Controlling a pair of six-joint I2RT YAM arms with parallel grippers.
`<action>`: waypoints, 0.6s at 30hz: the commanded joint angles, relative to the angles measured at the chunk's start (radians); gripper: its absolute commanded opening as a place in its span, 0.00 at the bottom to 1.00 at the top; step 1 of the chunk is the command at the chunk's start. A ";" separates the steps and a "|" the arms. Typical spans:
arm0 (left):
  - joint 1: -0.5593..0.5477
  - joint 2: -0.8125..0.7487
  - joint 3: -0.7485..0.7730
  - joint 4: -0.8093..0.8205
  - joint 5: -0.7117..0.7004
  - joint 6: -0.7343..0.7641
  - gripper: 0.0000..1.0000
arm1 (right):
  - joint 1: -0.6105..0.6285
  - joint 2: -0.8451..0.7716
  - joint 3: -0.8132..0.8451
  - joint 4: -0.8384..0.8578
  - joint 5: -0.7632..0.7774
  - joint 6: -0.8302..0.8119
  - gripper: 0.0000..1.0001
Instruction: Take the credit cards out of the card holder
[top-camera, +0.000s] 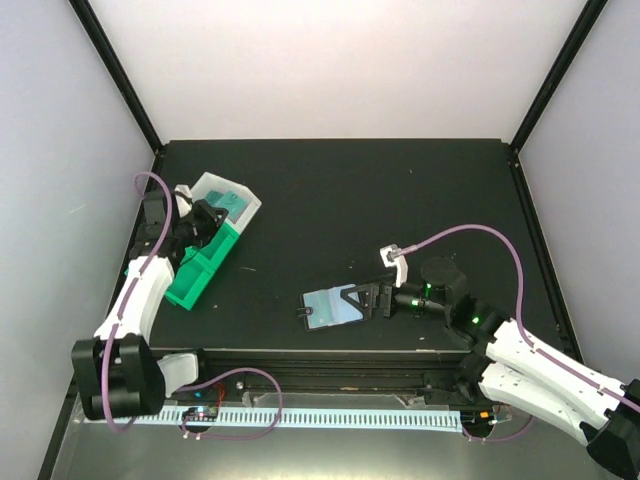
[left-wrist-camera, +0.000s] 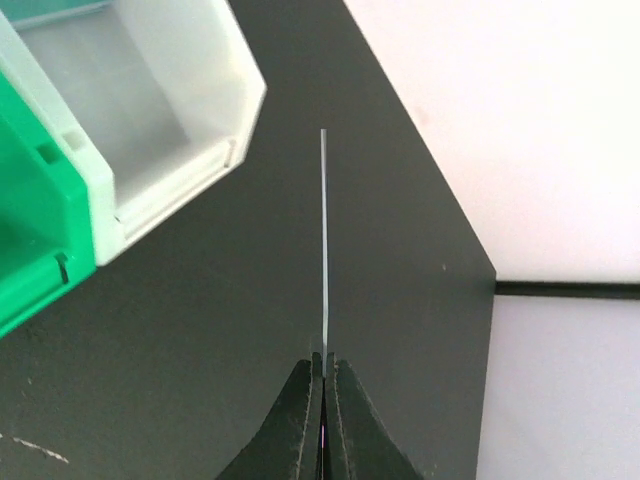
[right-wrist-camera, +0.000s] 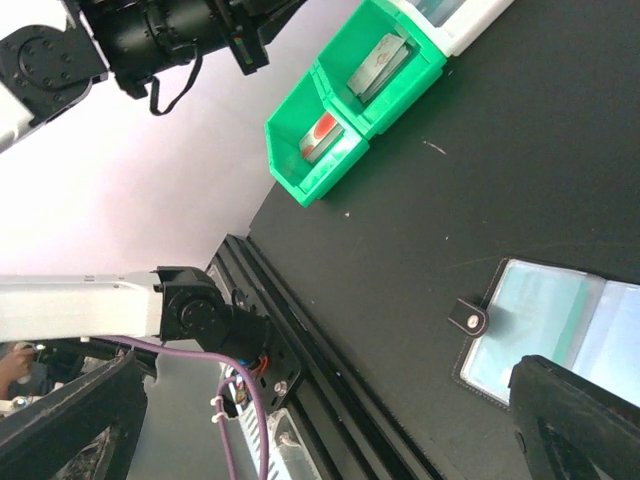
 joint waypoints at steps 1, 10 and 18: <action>0.023 0.097 0.097 -0.016 -0.019 -0.020 0.02 | 0.000 -0.003 0.028 -0.018 0.027 -0.040 1.00; 0.057 0.281 0.296 -0.165 -0.132 -0.032 0.01 | 0.000 0.048 0.066 -0.040 0.019 -0.056 1.00; 0.081 0.420 0.451 -0.294 -0.176 -0.051 0.01 | -0.005 0.106 0.094 -0.032 0.005 -0.050 1.00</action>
